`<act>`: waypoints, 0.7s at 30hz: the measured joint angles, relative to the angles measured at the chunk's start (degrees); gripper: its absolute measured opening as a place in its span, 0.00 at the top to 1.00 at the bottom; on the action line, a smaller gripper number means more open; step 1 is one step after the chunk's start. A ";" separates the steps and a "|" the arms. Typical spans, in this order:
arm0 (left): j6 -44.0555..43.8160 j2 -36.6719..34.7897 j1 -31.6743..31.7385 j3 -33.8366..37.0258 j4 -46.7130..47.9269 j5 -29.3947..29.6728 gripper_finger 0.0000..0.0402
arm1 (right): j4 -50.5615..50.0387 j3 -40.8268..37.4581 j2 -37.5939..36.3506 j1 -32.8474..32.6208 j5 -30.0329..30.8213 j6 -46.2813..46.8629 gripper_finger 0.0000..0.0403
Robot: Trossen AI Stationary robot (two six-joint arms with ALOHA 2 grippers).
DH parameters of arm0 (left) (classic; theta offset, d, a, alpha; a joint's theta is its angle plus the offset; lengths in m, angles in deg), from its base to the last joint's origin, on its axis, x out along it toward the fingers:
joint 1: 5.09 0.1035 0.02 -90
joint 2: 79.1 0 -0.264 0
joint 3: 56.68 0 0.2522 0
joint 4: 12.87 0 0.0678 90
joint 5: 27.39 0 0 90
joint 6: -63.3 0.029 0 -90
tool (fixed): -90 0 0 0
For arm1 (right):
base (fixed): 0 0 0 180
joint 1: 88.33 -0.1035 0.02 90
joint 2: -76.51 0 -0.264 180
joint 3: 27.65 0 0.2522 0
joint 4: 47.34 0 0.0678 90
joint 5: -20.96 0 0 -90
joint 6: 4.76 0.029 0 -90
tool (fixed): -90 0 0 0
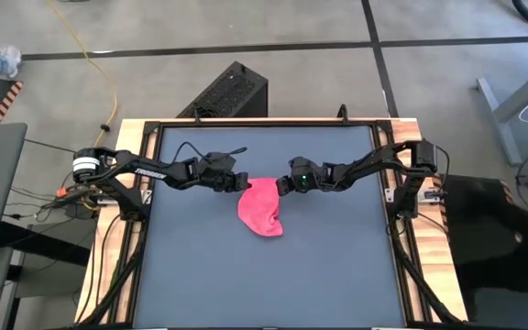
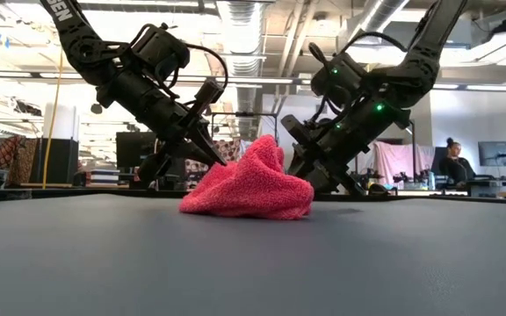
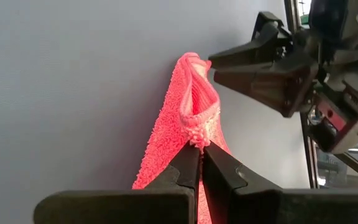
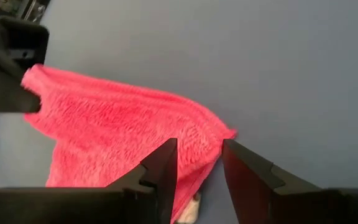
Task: Roll towel
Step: Roll the pink towel
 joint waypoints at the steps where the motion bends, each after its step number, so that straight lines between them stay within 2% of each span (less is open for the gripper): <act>1: -0.01 0.00 0.00 0.00 0.00 0.00 1.00 | -0.05 0.00 0.00 -0.27 0.00 0.17 0.62; 12: -0.01 0.00 0.00 0.00 -0.01 -0.01 1.00 | -1.77 0.00 0.80 -0.56 2.39 0.17 0.62; 21: -0.24 0.00 0.00 0.00 -0.04 -0.33 1.00 | 3.39 0.27 3.48 -1.13 2.19 2.47 0.62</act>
